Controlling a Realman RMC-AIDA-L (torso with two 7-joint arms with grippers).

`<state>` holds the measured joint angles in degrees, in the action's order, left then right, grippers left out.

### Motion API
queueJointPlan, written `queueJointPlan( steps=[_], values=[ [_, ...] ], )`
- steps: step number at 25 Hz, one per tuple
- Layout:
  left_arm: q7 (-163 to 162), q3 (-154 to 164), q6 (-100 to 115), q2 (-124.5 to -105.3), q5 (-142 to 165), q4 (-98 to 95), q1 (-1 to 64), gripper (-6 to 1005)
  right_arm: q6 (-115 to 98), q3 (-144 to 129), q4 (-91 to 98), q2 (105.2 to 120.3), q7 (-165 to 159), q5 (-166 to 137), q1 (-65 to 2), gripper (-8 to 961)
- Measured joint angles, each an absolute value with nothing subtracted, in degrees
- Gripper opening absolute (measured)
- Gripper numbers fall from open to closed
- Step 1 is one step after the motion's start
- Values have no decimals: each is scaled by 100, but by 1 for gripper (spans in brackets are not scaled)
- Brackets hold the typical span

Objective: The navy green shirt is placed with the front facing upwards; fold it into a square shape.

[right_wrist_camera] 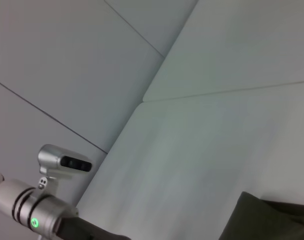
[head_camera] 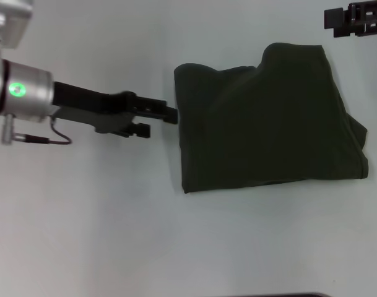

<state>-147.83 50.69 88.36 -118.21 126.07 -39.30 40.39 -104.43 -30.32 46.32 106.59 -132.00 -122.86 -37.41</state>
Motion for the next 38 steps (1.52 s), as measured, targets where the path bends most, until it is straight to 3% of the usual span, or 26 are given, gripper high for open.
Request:
queueJointPlan(
  steps=[16, 26, 38],
  values=[
    [-14838, 5800, 7455, -12349, 12622, -3341, 4445, 810, -10372, -3025, 4623, 10739, -13166, -12289, -3542, 909],
    [-14899, 5963, 7071, -12363, 12621, -3116, 4639, 786, -10373, -2990, 4615, 10744, -13165, -12287, -3553, 909],
    [-14927, 5975, 6993, -12243, 12614, -3377, 4561, 757, -10379, -2963, 4614, 10748, -13165, -12286, -3565, 908]
  ],
)
